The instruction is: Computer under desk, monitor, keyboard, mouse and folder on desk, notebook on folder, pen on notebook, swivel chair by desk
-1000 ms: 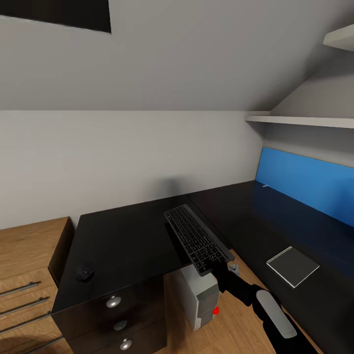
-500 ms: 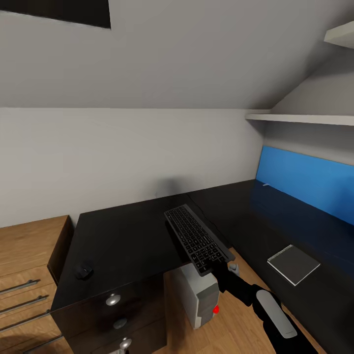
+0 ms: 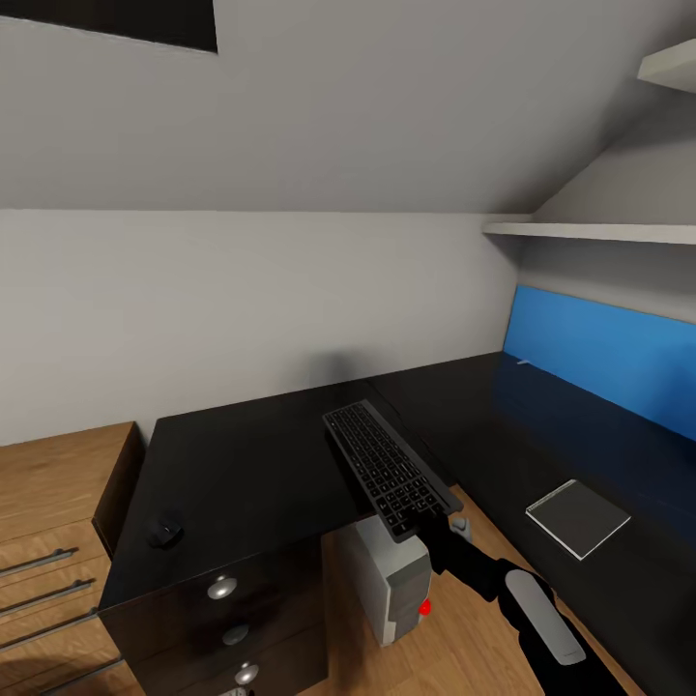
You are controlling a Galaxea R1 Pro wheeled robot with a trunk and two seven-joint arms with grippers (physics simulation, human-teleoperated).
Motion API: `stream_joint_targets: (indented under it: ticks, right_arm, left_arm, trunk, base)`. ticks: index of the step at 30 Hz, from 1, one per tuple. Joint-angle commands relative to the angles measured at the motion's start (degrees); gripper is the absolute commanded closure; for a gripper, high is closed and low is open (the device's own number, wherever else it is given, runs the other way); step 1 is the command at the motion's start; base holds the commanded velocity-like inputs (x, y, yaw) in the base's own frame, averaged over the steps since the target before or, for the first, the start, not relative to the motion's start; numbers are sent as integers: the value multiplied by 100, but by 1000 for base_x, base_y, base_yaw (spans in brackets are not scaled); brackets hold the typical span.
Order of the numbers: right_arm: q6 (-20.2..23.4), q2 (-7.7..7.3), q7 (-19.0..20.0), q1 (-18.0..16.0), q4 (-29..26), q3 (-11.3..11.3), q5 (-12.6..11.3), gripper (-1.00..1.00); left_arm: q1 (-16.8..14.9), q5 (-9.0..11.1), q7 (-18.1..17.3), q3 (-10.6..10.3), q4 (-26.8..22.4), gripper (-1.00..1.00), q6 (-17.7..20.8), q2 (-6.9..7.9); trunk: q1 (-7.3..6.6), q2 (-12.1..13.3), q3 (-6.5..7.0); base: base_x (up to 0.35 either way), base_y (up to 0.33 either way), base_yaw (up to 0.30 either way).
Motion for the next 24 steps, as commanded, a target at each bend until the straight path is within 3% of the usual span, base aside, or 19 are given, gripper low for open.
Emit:
stream_joint_targets:
  ticks: [1,19,24]
  right_arm:
    - [8,-6,18,-2,1,6,-2,100]
    - [-17,-6,-52,-2,-27,-17,-5,100]
    - [-21,4,-380,-2,-31,-37,-9,100]
  left_arm:
    - [-5,61,23,-19,-4,-100,-51,5]
    - [-4,67,23,-11,-4,-100,-51,9]
    - [-4,66,23,-11,-4,-100,-51,7]
  trunk:
    - [0,-3,-4]
    - [0,-3,-4]
    - [0,-3,-4]
  base:
    - [0,0,0]
    - [0,0,0]
    - [0,0,0]
